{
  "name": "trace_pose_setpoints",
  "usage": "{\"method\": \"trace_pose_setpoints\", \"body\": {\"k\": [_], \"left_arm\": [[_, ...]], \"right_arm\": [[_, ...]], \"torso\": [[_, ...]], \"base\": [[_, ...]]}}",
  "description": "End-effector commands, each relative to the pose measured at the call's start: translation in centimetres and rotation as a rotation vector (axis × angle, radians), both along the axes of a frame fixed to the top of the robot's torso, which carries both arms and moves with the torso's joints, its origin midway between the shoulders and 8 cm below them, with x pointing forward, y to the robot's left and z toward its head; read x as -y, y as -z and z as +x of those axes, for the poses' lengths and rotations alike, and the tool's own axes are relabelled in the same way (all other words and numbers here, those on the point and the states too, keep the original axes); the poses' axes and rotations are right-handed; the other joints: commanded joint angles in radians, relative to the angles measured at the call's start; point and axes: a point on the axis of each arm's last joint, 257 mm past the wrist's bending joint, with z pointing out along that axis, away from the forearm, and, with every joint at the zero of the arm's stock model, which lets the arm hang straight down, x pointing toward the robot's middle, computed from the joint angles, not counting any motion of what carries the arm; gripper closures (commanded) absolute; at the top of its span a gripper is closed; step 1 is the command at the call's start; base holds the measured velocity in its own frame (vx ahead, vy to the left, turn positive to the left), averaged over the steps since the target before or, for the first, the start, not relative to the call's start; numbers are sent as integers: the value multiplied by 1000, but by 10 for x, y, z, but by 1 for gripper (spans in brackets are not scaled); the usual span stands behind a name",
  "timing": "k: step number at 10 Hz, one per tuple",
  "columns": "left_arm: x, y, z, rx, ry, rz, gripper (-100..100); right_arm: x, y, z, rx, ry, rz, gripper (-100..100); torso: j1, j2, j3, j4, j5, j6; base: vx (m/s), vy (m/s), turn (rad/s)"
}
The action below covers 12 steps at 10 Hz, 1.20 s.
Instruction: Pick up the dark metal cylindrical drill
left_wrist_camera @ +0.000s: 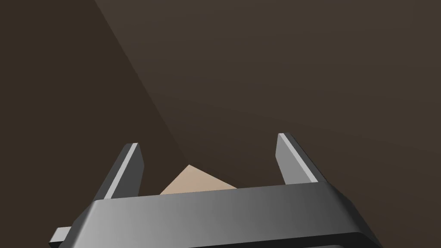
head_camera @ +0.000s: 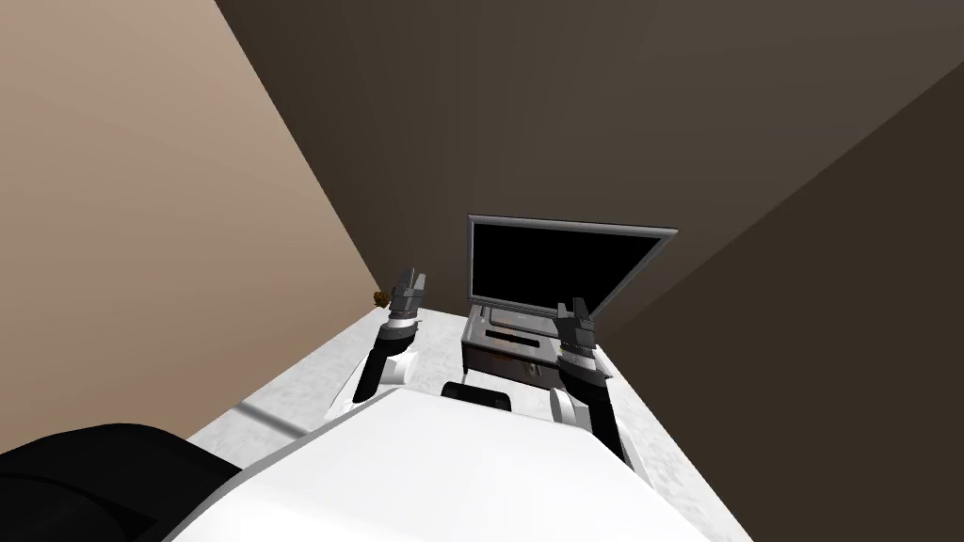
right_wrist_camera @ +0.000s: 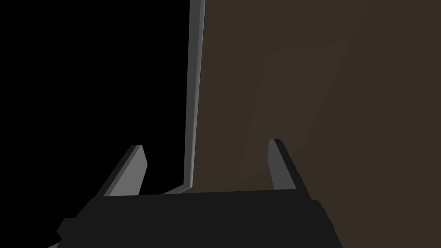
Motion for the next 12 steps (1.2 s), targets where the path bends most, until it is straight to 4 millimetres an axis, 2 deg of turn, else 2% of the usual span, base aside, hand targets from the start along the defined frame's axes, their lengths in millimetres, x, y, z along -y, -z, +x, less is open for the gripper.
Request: {"method": "trace_pose_setpoints", "body": {"k": [1,4,7,12], "left_arm": [[0,0,0,0,0,0,0],[0,0,0,0,0,0,0],[0,0,0,0,0,0,0],[0,0,0,0,0,0,0]], "right_arm": [[-1,4,2,-14,-6,-42,-100],[1,19,9,-62,-5,-156,-100],[7,44,19,-134,13,-292,-100],[30,113,36,-310,53,-542,-100]], "torso": [[0,0,0,0,0,0],[2,1,1,0,0,0],[3,2,1,0,1,0],[5,1,1,0,1,0]], "base": [[-6,14,45],[-18,32,94],[-28,50,142],[-16,71,238]]}}
